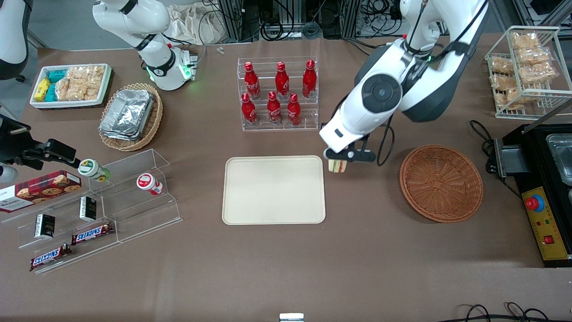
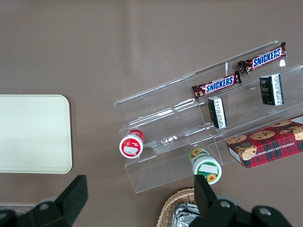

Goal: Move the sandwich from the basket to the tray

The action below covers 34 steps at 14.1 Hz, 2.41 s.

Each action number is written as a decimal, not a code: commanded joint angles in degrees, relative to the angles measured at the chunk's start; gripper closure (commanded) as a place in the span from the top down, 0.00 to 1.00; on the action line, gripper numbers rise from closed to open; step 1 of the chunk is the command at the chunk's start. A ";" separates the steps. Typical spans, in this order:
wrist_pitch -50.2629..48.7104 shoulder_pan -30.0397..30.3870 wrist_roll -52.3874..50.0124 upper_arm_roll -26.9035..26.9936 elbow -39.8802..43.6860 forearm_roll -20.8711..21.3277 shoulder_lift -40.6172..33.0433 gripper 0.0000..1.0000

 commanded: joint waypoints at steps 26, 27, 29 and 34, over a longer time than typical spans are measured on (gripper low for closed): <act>11.93 -10.39 -24.88 0.71 4.87 26.42 15.63 1.00; 10.96 -9.86 -24.72 0.63 4.96 25.37 12.47 1.00; 8.94 -7.93 -24.28 0.62 4.79 20.03 6.49 1.00; -5.64 -0.04 -6.75 0.71 4.96 7.11 -5.11 1.00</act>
